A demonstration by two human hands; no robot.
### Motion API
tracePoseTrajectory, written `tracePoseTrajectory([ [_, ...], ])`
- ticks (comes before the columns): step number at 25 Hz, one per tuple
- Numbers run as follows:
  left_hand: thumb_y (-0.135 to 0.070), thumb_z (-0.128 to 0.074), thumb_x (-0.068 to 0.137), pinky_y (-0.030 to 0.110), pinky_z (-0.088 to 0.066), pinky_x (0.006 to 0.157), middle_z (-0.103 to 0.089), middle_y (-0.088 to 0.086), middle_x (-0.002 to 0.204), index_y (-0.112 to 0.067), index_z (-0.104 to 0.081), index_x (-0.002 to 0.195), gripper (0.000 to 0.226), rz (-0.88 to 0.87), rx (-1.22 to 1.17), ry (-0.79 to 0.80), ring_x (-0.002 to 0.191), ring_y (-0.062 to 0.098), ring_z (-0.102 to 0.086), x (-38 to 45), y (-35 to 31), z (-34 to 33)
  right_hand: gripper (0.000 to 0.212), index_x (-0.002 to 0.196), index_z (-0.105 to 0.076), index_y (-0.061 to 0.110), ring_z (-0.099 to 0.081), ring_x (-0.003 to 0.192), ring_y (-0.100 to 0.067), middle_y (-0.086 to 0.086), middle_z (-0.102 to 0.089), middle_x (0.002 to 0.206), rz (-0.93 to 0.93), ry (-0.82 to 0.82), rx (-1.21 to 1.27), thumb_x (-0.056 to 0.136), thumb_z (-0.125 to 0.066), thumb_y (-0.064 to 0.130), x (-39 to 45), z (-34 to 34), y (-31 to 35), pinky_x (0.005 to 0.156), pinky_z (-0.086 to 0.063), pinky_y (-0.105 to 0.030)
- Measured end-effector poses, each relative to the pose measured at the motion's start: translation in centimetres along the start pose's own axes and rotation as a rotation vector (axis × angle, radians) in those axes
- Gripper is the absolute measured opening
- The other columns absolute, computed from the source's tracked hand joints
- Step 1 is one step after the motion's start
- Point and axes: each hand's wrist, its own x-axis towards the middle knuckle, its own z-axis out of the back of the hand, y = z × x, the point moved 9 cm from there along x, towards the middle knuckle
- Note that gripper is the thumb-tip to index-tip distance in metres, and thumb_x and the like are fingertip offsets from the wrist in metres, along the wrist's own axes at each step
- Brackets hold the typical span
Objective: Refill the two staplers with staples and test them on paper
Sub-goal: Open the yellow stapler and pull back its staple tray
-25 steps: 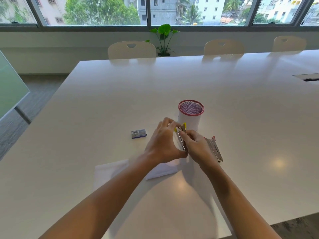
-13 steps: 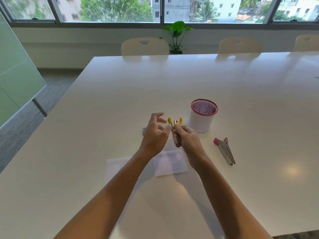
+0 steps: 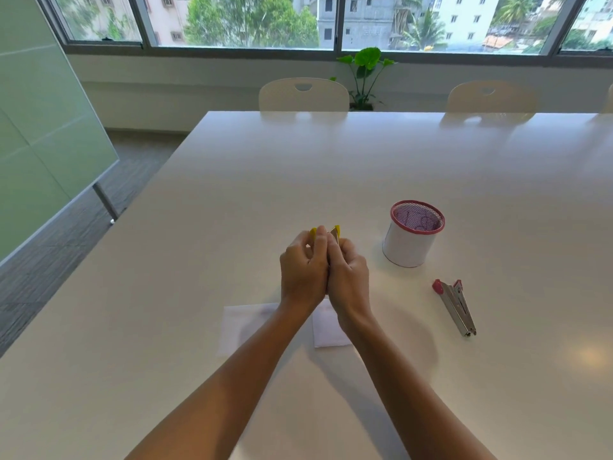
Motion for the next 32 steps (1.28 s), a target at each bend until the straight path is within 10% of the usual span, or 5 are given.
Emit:
tracePoseTrajectory([
  [7,-0.025,-0.043,0.105,0.040,-0.059,0.064,-0.070,0.008,0.072,-0.003,-0.059,0.087,0.033,-0.052,0.021,0.015,0.066,0.019,-0.069,0.1,0.0,-0.6,0.024,0.084,-0.058,0.013,-0.058,0.067,-0.006,0.004,-0.062,0.072,0.149,-0.067,-0.042,0.102,-0.052,0.029,-0.3,0.4,1.1,0.061,-0.048,-0.020],
  [18,-0.013,-0.040,0.105,0.013,-0.045,0.049,-0.054,0.000,0.062,-0.001,-0.047,0.084,0.025,-0.131,-0.045,0.153,0.052,0.003,-0.058,0.0,-1.7,-2.2,0.019,0.088,-0.057,0.012,-0.057,0.067,-0.008,0.002,-0.060,0.073,0.317,-0.097,-0.084,0.103,-0.051,0.023,-0.5,1.2,2.6,0.062,-0.047,-0.019],
  [26,-0.014,-0.031,0.107,0.028,-0.045,0.045,-0.048,0.003,0.061,-0.007,-0.042,0.081,0.029,-0.134,-0.030,-0.049,0.048,0.005,-0.049,0.3,-1.7,-1.2,0.020,0.088,-0.050,0.009,-0.045,0.059,-0.004,0.010,-0.046,0.067,0.397,-0.198,-0.009,0.104,-0.046,0.020,-0.7,2.3,4.0,0.056,-0.041,-0.016],
  [32,-0.036,-0.022,0.108,0.021,-0.046,0.039,-0.055,0.008,0.075,-0.028,-0.045,0.089,0.031,0.261,-0.379,-0.087,0.041,0.007,-0.055,0.6,0.8,-0.7,0.021,0.103,-0.064,0.018,-0.060,0.083,0.007,0.010,-0.065,0.093,0.338,-0.260,-0.011,0.101,-0.048,0.032,-0.3,3.6,3.4,0.075,-0.045,-0.007],
])
